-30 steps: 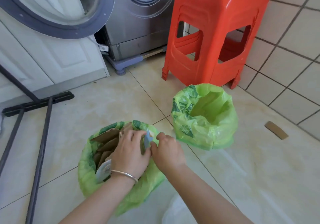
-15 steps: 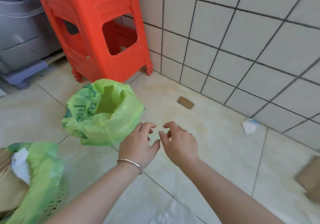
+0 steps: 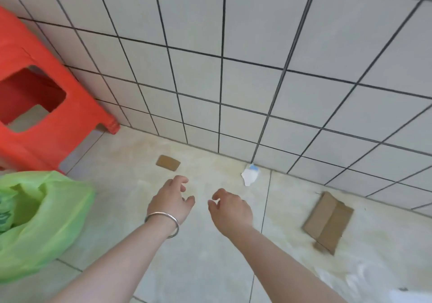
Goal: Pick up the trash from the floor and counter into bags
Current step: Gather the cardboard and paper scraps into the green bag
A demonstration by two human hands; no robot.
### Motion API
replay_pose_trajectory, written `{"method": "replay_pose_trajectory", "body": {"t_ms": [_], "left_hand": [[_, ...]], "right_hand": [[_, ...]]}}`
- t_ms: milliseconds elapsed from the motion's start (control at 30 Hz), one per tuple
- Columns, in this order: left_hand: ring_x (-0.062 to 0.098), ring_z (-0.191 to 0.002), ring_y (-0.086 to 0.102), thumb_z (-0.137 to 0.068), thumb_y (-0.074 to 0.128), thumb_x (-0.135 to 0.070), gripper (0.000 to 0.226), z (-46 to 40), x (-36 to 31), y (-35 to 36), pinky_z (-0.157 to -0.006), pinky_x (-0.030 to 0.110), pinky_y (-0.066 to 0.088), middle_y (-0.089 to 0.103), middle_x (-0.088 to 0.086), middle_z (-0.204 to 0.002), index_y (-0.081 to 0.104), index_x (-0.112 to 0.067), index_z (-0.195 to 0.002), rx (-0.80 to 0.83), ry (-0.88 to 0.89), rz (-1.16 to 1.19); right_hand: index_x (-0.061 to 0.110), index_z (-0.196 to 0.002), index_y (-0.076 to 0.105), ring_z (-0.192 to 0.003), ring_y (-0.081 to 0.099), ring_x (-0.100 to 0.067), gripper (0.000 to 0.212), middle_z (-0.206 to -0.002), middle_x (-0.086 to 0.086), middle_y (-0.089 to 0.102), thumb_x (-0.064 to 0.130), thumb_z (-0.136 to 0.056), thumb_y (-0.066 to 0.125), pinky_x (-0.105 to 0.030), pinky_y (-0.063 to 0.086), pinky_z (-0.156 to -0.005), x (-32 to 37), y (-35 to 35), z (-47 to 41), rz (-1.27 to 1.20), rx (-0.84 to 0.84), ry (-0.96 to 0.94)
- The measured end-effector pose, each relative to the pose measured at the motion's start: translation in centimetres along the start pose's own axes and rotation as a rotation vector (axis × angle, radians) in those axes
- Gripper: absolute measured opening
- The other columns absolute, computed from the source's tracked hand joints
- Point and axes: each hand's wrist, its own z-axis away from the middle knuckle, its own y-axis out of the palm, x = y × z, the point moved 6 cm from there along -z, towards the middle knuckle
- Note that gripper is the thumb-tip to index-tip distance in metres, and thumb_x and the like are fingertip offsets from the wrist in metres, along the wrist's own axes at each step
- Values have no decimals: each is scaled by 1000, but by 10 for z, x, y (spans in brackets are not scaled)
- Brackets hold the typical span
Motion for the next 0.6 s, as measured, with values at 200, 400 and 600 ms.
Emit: {"method": "replay_pose_trajectory", "body": {"t_ms": [200, 400, 600], "left_hand": [[20, -106, 57, -86, 55, -24, 38, -59, 32, 4, -89, 32, 46, 55, -5, -119, 47, -26, -124, 20, -24, -92], [19, -119, 51, -90, 48, -24, 37, -153, 85, 36, -95, 31, 43, 54, -3, -128, 47, -26, -127, 182, 47, -423], [20, -126, 44, -92, 47, -24, 37, -249, 117, 86, -99, 34, 43, 45, -4, -137, 46, -28, -128, 292, 222, -632]], "right_hand": [[23, -112, 57, -94, 61, -23, 29, -109, 2, 66, 31, -92, 39, -26, 41, -71, -28, 29, -37, -66, 72, 143], [25, -108, 59, -81, 54, -20, 26, -104, 3, 67, 29, -91, 39, -25, 41, -67, -48, 61, -81, -119, 54, 282], [27, -107, 58, -87, 60, -20, 23, -101, 5, 67, 30, -92, 40, -26, 43, -68, -46, 90, -138, -98, 3, 310]]}}
